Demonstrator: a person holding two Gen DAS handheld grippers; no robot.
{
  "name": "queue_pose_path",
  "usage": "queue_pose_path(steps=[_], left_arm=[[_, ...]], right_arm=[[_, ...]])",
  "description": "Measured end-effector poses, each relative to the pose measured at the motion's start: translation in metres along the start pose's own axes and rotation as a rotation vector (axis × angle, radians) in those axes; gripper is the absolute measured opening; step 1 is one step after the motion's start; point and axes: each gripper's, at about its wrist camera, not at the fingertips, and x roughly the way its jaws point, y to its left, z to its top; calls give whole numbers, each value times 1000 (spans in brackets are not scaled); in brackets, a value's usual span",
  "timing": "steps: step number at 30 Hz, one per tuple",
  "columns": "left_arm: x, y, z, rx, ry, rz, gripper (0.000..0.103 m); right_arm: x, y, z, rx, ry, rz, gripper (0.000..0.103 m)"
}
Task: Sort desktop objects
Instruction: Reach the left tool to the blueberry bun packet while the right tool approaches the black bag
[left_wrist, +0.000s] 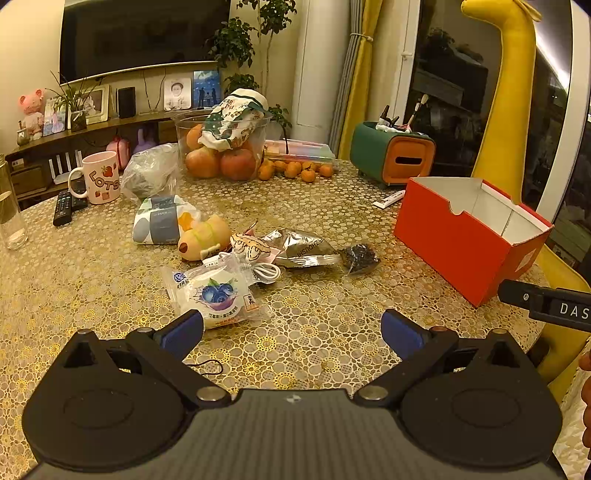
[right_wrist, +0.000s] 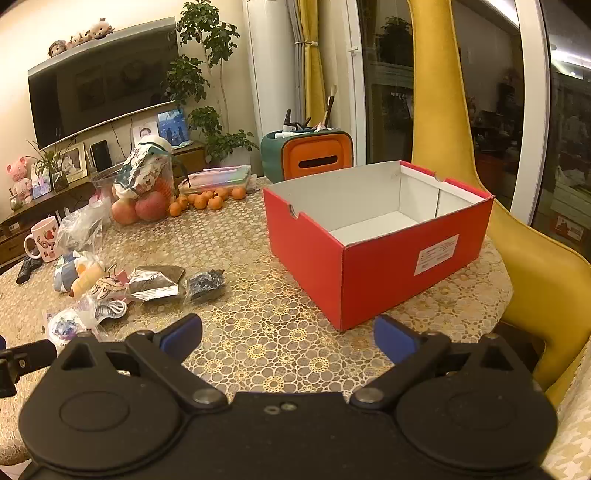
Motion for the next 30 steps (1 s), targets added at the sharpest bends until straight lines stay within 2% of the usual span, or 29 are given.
queue_pose_path(steps=[16,30], left_arm=[[19,15,-1,-12,24,10,103],[58,42,11,-29,33,57,103]], right_arm=[[18,14,1,-68,15,32,97],[77,36,24,-168,84,103,93]])
